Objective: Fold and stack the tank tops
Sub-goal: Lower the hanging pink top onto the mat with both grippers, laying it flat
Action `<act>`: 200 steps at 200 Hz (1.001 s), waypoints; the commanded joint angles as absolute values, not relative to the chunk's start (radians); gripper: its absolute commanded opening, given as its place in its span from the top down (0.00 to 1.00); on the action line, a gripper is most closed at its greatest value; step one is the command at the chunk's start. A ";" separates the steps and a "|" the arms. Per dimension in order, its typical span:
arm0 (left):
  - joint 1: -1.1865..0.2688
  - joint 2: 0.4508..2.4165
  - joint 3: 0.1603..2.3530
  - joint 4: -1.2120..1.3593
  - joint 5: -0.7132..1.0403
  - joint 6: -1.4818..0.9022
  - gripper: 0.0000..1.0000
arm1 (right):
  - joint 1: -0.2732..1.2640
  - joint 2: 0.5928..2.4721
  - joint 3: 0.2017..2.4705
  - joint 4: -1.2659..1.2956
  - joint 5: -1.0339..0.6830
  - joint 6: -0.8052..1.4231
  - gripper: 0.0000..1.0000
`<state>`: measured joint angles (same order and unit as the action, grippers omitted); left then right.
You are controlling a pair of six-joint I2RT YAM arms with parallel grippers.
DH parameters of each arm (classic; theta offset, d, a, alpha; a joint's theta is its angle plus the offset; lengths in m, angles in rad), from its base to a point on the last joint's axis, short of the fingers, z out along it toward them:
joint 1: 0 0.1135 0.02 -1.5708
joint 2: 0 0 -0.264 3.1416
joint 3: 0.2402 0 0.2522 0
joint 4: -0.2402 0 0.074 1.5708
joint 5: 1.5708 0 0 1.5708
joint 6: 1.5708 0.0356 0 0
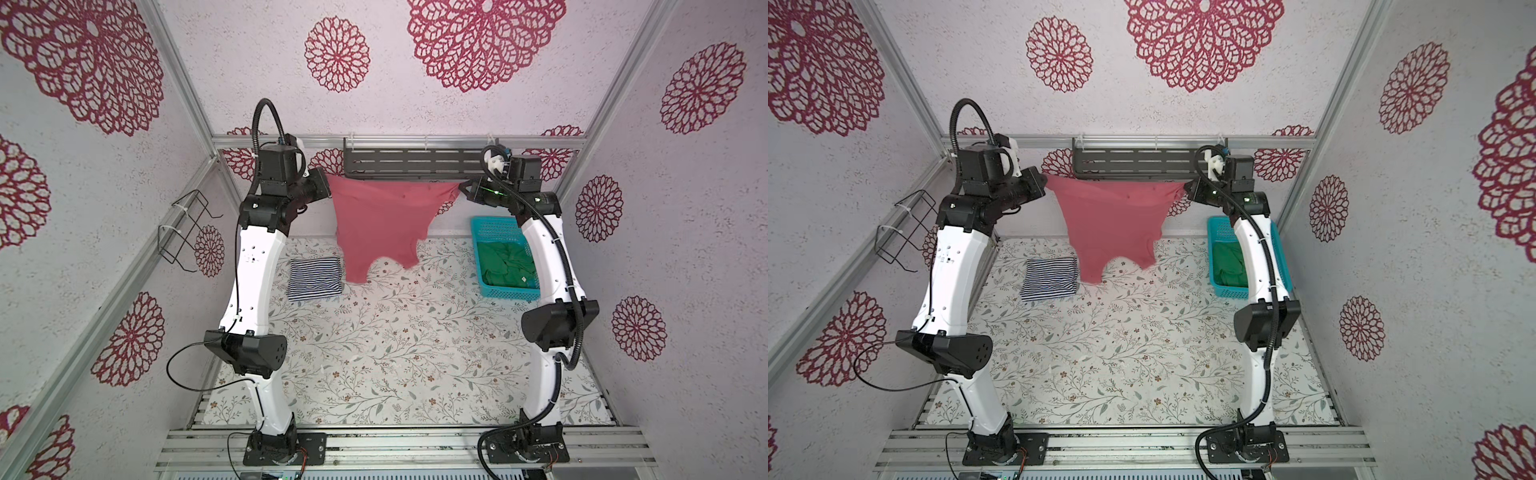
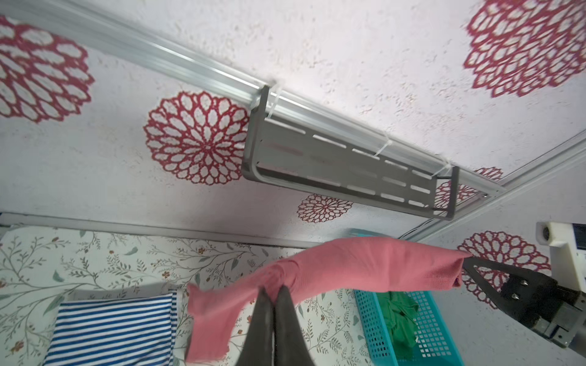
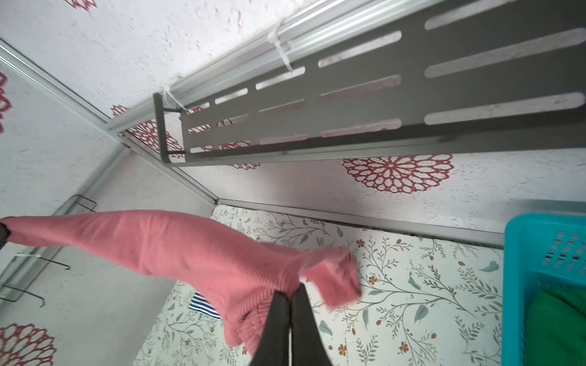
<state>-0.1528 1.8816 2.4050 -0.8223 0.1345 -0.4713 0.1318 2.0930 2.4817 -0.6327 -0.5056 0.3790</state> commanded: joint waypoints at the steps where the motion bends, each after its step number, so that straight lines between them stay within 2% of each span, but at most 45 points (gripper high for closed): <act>1: -0.176 1.713 2.260 -0.745 0.146 -0.429 1.00 | 0.144 1.882 2.309 -0.522 -0.556 0.392 1.00; 28: -0.223 1.481 1.965 -0.682 0.082 -0.402 1.00 | 0.175 1.683 2.073 -0.518 -0.537 0.345 1.00; 54: -0.272 1.274 1.785 -0.706 0.020 -0.397 1.00 | 0.248 1.498 1.891 -0.549 -0.484 0.314 1.00; 113: -0.413 0.912 1.612 -0.861 -0.133 -0.495 1.00 | 0.417 1.152 1.621 -0.623 -0.388 0.357 1.00; 142: -0.413 0.867 1.545 -0.920 -0.122 -0.542 1.00 | 0.420 1.090 1.557 -0.635 -0.368 0.378 1.00; 167: -0.400 0.911 1.504 -0.924 -0.105 -0.533 1.00 | 0.420 1.148 1.543 -0.640 -0.333 0.383 1.00; 181: -0.345 0.965 1.466 -0.891 -0.067 -0.517 1.00 | 0.416 1.212 1.537 -0.639 -0.298 0.376 1.00; 200: -0.217 1.052 1.364 -0.770 0.102 -0.528 1.00 | 0.401 1.308 1.494 -0.568 -0.284 0.368 1.00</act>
<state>-0.3328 0.9447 1.4628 -0.8764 -0.0433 -0.5262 0.4164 1.1908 1.5417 -0.6411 -0.3496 0.3672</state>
